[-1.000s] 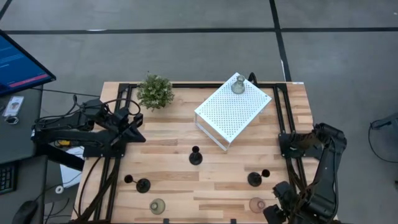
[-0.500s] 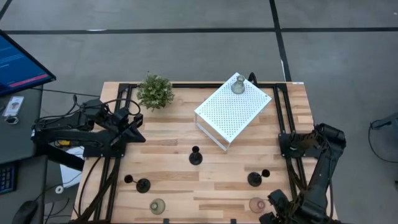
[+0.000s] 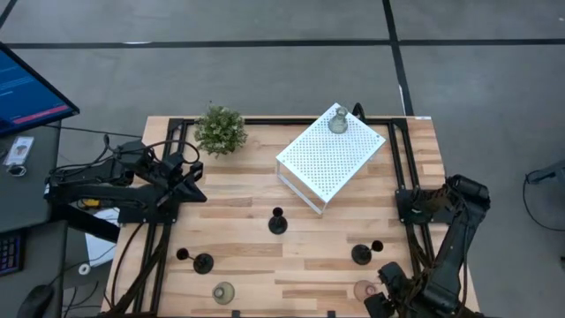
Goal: Pick & Place candle stick holders
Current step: Put the pink glass candle holder on the shelf aligned with the other green candle holder
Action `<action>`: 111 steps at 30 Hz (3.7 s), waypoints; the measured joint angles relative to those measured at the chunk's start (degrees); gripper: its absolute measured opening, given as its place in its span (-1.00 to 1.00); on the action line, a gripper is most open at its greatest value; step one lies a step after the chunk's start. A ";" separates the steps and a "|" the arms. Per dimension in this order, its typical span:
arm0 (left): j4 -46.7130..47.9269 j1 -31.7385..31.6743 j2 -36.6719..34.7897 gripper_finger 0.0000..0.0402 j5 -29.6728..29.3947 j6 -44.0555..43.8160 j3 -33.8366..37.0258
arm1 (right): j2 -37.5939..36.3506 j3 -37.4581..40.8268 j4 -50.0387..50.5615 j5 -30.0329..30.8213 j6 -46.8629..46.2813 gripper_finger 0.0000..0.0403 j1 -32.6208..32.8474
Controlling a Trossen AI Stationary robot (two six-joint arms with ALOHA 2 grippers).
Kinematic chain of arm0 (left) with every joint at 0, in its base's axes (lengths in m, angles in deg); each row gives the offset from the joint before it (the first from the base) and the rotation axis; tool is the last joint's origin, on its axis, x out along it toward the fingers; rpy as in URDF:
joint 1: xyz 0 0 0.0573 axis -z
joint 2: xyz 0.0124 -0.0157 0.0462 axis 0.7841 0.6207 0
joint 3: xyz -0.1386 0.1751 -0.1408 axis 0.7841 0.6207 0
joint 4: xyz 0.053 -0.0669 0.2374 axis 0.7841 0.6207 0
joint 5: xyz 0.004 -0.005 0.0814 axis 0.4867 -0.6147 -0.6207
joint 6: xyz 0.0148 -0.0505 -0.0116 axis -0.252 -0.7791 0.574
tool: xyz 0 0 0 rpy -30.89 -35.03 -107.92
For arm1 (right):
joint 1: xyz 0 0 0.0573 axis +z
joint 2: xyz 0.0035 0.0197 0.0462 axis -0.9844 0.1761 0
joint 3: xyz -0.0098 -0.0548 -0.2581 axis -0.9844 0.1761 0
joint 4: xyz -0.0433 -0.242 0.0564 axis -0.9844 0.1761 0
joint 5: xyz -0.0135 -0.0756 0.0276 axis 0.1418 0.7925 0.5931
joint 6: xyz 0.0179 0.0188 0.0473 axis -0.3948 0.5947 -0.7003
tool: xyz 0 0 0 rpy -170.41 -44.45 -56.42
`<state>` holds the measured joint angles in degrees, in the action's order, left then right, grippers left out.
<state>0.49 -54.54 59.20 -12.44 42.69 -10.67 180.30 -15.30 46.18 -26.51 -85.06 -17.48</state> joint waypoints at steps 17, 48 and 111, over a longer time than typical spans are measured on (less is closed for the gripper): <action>-0.02 0.00 0.00 -0.96 0.00 0.11 0.00 | -0.04 5.33 -2.35 6.05 3.02 0.14 -0.98; -0.02 0.01 0.00 -0.96 0.00 0.00 0.00 | -0.04 13.39 -13.79 5.84 4.52 -0.02 -1.68; -0.05 0.00 0.00 -0.95 0.00 1.49 0.00 | 0.45 16.21 -25.11 5.55 17.27 -0.89 -6.86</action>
<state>0.44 -54.53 59.20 -12.43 44.18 -10.67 180.75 0.91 21.07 -20.96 -67.79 -24.34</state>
